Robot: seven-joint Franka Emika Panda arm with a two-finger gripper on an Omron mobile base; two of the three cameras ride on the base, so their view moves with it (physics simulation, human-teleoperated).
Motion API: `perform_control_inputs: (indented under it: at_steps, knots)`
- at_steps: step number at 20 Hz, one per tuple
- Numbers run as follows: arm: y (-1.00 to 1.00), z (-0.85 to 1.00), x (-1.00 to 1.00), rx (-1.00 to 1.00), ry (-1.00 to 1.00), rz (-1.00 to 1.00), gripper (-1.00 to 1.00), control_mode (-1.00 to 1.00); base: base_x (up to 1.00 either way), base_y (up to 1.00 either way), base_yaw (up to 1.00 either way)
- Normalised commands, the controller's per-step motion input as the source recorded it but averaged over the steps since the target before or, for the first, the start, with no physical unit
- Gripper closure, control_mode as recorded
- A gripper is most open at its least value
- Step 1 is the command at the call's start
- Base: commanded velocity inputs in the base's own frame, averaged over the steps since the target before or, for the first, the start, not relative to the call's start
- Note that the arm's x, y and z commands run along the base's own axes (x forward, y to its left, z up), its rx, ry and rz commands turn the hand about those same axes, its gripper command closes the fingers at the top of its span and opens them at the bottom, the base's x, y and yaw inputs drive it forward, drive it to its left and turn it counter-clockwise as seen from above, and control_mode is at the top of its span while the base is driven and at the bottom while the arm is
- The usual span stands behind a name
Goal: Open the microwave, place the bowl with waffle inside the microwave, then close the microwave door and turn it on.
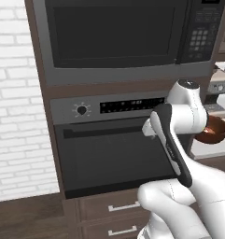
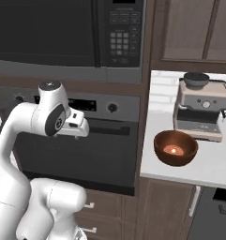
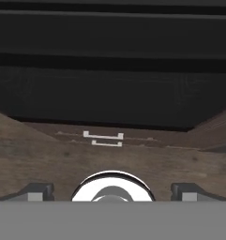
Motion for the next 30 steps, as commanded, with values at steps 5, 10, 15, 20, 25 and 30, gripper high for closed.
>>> perform_control_inputs:
  at_steps: [5,10,15,20,25,30]
  knots:
    - [0.00,0.00,0.00,0.00,0.00,0.00,-1.00,1.00,-0.03,-0.50,0.00]
    - [0.00,0.00,0.00,0.00,0.00,0.00,-1.00,1.00,-0.02,-0.46,0.00]
    - [0.00,0.00,0.00,0.00,0.00,0.00,-1.00,1.00,-0.01,-0.46,0.06]
    - [0.00,0.00,0.00,0.00,0.00,0.00,-1.00,1.00,-0.02,-0.47,0.17]
    - [0.00,0.00,0.00,0.00,0.00,0.00,-1.00,1.00,-0.07,-0.46,0.25]
    - [0.00,0.06,-0.14,-0.02,-0.09,0.00,-1.00,-1.00,-0.15,-0.09,0.07]
